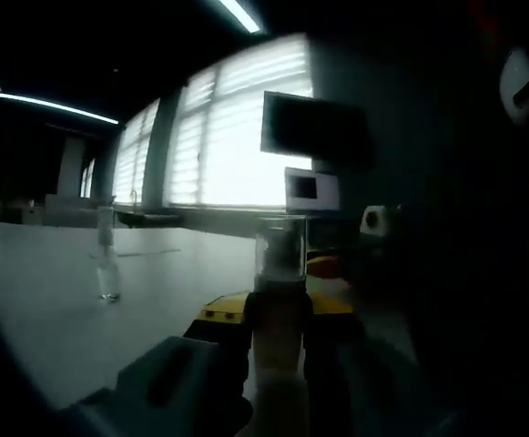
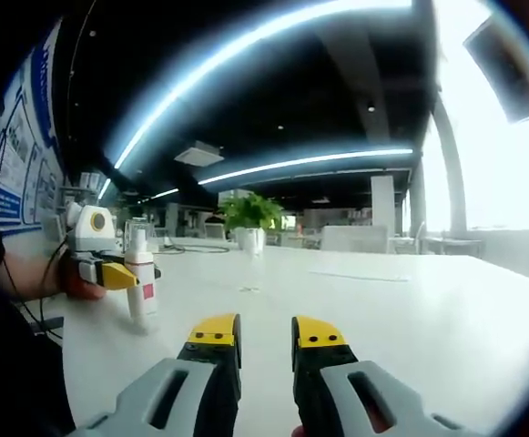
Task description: Clamp pump bottle remove cover press pump head put on cover
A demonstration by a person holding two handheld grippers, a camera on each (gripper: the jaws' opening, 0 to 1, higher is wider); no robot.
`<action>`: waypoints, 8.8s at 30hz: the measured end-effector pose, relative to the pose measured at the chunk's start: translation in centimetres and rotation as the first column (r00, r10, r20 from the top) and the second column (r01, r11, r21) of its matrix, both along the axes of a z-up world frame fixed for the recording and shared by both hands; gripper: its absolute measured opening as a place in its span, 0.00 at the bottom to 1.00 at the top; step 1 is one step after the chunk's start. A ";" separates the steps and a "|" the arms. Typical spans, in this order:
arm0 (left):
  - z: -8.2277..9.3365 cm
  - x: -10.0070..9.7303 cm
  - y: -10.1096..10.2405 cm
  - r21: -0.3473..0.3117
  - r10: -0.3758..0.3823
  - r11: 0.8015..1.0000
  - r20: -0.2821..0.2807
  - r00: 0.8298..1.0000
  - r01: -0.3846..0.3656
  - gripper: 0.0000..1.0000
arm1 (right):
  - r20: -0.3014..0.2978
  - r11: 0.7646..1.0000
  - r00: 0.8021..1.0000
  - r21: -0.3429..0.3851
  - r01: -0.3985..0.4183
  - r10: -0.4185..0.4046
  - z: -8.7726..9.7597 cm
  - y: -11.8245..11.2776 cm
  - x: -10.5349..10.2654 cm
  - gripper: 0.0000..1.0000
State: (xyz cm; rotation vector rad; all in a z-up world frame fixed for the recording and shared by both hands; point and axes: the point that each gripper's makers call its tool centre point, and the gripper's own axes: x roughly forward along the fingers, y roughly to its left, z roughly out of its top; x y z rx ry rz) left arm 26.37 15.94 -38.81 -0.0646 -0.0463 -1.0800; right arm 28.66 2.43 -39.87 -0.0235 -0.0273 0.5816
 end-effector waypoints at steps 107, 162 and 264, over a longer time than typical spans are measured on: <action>-0.1 0.2 0.3 -0.014 -0.001 1.000 -0.016 1.000 0.001 0.13 | -0.018 0.965 0.965 -0.022 -0.263 0.262 5.4 14.7 -3.2 0.21; -0.2 0.2 0.2 -0.007 0.001 1.000 -0.014 1.000 -0.001 0.13 | 0.058 0.971 0.970 0.010 -0.238 0.237 8.4 13.8 -3.5 0.15; -0.2 0.1 0.1 0.000 0.003 1.000 -0.006 1.000 -0.003 0.13 | -0.214 0.977 0.969 -0.199 0.078 -0.121 -5.0 -0.1 0.3 0.15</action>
